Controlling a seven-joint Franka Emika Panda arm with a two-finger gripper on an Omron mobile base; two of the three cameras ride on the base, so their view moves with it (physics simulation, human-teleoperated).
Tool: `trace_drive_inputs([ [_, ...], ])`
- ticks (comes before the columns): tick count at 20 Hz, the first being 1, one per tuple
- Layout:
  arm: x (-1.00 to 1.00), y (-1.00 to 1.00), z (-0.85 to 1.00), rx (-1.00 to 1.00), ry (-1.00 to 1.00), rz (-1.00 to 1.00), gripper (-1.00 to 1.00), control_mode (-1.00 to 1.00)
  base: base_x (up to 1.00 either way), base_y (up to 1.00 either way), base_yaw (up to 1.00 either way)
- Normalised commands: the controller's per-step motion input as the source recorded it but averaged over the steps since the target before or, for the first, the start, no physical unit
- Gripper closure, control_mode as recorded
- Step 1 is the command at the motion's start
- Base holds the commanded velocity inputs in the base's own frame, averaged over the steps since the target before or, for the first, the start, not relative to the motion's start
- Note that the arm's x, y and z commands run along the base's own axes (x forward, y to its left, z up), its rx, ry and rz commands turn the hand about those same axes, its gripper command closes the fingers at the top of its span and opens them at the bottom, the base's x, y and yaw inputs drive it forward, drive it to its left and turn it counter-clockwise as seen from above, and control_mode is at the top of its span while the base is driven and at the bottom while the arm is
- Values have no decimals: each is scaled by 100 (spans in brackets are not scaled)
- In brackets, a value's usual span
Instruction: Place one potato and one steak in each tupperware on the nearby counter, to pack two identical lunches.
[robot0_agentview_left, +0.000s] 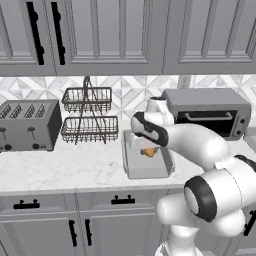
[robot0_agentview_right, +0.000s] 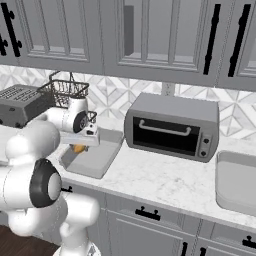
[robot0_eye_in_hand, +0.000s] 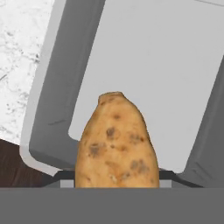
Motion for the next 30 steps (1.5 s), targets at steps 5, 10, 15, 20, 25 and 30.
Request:
trace_drive_inputs([
  [5,80,0,-52,0,10,0,100,-100,0,0,0],
  [10,43,0,-11,0,0,0,100,-100,0,0,0],
  [15,0,0,-41,0,0,0,100,-100,0,0,0],
  [20,0,0,-66,0,0,0,100,-100,0,0,0],
  [25,0,5,-38,0,0,0,100,-100,0,0,0],
  [30,0,0,2,0,0,0,-100,-100,0,0,0],
])
